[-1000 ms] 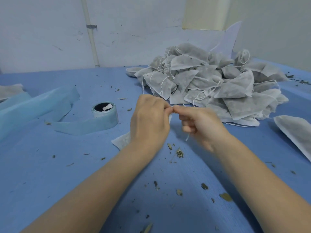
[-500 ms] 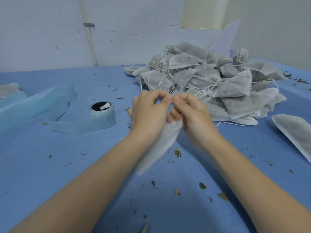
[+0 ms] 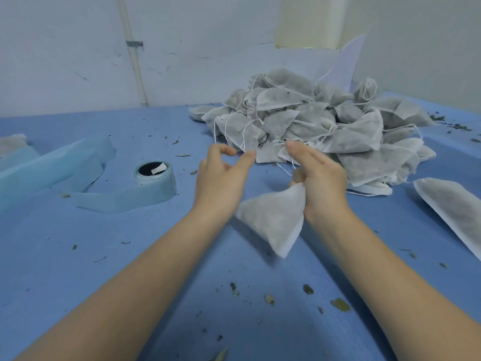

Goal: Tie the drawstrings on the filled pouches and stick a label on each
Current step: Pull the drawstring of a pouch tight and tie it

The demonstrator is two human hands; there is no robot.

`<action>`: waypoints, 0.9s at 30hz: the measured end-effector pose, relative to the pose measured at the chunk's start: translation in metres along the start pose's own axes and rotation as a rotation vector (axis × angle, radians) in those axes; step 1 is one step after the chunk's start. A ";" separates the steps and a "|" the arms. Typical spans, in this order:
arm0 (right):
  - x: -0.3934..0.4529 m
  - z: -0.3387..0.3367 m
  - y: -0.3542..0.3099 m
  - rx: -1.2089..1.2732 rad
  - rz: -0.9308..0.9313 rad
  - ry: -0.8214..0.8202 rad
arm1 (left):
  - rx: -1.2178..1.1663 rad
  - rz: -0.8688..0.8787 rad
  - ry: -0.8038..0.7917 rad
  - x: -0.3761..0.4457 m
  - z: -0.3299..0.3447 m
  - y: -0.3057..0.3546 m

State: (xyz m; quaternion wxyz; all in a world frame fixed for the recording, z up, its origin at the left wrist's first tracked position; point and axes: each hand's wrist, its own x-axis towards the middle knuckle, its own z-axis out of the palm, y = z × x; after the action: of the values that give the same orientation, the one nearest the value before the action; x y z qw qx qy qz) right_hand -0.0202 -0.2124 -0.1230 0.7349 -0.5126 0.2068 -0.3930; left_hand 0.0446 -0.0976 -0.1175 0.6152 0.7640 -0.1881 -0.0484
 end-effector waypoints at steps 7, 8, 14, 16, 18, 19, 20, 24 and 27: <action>0.014 -0.006 0.002 0.207 0.019 0.335 | -0.596 -0.444 -0.434 -0.013 0.016 0.000; 0.015 -0.007 0.002 0.189 0.021 0.310 | -0.623 -0.439 -0.394 -0.013 0.019 -0.002; 0.012 -0.007 0.001 0.024 0.020 -0.089 | -0.622 -0.369 -0.357 -0.006 0.015 -0.008; 0.008 -0.005 0.001 -0.071 -0.008 -0.213 | -0.677 -0.392 -0.341 -0.004 0.012 -0.007; 0.005 -0.006 0.001 -0.158 -0.060 -0.305 | -0.724 -0.415 -0.317 -0.003 0.010 -0.004; 0.003 -0.007 0.001 -0.202 -0.094 -0.334 | -0.723 -0.396 -0.316 -0.003 0.009 -0.003; 0.001 -0.007 0.000 -0.251 -0.128 -0.348 | -0.694 -0.356 -0.318 -0.003 0.008 -0.003; -0.004 -0.005 0.001 -0.383 -0.226 -0.380 | -0.522 -0.193 -0.269 -0.006 0.005 -0.002; -0.009 0.002 -0.001 -0.431 -0.244 -0.435 | -0.456 -0.157 -0.209 -0.008 -0.006 -0.001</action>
State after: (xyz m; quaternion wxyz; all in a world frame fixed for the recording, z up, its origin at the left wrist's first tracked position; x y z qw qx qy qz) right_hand -0.0247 -0.2042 -0.1221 0.5842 -0.7490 0.0607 -0.3067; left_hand 0.0391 -0.0889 -0.1187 0.7431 0.6088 -0.1752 -0.2157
